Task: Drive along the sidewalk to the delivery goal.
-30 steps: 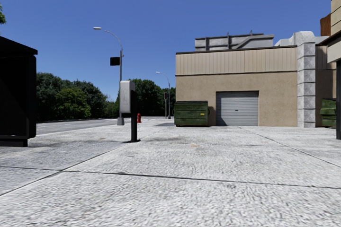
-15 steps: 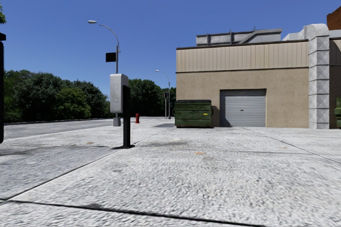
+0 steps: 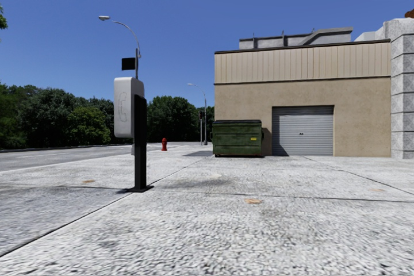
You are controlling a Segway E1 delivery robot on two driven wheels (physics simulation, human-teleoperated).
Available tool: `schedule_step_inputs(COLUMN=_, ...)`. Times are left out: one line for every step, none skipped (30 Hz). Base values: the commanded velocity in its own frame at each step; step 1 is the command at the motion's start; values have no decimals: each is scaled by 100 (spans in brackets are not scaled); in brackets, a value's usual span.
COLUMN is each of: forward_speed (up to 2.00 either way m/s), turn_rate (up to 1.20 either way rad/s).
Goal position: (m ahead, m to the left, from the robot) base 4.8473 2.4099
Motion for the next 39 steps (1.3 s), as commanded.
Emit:
schedule_step_inputs(forward_speed=172, turn_rate=0)
schedule_step_inputs(forward_speed=172, turn_rate=0)
schedule_step_inputs(forward_speed=172, turn_rate=0)
schedule_step_inputs(forward_speed=172, turn_rate=0)
schedule_step_inputs(forward_speed=172, turn_rate=0)
schedule_step_inputs(forward_speed=172, turn_rate=0)
schedule_step_inputs(forward_speed=172, turn_rate=0)
schedule_step_inputs(forward_speed=172, turn_rate=0)
schedule_step_inputs(forward_speed=172, turn_rate=0)
schedule_step_inputs(forward_speed=172, turn_rate=0)
schedule_step_inputs(forward_speed=172, turn_rate=0)
schedule_step_inputs(forward_speed=172, turn_rate=0)
schedule_step_inputs(forward_speed=172, turn_rate=0)
schedule_step_inputs(forward_speed=172, turn_rate=0)
schedule_step_inputs(forward_speed=172, turn_rate=0)
schedule_step_inputs(forward_speed=172, turn_rate=0)
schedule_step_inputs(forward_speed=172, turn_rate=0)
schedule_step_inputs(forward_speed=172, turn_rate=0)
schedule_step_inputs(forward_speed=172, turn_rate=0)
schedule_step_inputs(forward_speed=172, turn_rate=0)
schedule_step_inputs(forward_speed=172, turn_rate=0)
schedule_step_inputs(forward_speed=172, turn_rate=0)
schedule_step_inputs(forward_speed=172, turn_rate=0)
schedule_step_inputs(forward_speed=172, turn_rate=0)
schedule_step_inputs(forward_speed=172, turn_rate=0)
schedule_step_inputs(forward_speed=172, turn_rate=0)
schedule_step_inputs(forward_speed=172, turn_rate=0)
schedule_step_inputs(forward_speed=172, turn_rate=0)
schedule_step_inputs(forward_speed=172, turn_rate=0)
schedule_step_inputs(forward_speed=172, turn_rate=0)
schedule_step_inputs(forward_speed=172, turn_rate=0)
schedule_step_inputs(forward_speed=172, turn_rate=0)
schedule_step_inputs(forward_speed=172, turn_rate=0)
schedule_step_inputs(forward_speed=172, turn_rate=0)
schedule_step_inputs(forward_speed=172, turn_rate=0)
schedule_step_inputs(forward_speed=172, turn_rate=0)
schedule_step_inputs(forward_speed=172, turn_rate=0)
schedule_step_inputs(forward_speed=172, turn_rate=0)
schedule_step_inputs(forward_speed=172, turn_rate=0)
